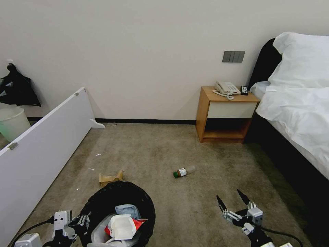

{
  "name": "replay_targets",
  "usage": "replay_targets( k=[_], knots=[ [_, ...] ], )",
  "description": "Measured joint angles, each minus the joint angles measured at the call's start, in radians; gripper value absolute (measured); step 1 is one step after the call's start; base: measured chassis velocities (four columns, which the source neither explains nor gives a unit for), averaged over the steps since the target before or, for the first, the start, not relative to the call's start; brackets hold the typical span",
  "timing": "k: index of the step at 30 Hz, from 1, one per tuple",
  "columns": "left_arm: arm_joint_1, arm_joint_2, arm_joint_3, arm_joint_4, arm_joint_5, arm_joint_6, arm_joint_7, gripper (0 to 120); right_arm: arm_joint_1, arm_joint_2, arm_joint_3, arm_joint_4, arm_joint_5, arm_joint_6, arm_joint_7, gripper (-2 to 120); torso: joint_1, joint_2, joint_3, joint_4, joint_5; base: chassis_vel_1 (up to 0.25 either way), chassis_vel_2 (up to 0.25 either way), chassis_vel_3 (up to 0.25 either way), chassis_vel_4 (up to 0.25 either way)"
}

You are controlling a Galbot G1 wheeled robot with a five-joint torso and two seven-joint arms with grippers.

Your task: Pick up the trash bin, then pick up the garbage from the floor and place it into the trash bin.

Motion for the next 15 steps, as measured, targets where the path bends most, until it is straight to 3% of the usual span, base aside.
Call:
replay_targets(
  k=[15],
  knots=[
    [0.014, -0.01, -0.012, 0.0, -0.001, -0.018, 0.003, 4, -0.004, 0.025, -0.026, -0.02, -0.005, 0.028, -0.017, 100, 0.0, 0.0, 0.0, 0.0, 0.0002, 0.0, 0.0, 0.0, 0.0]
  ],
)
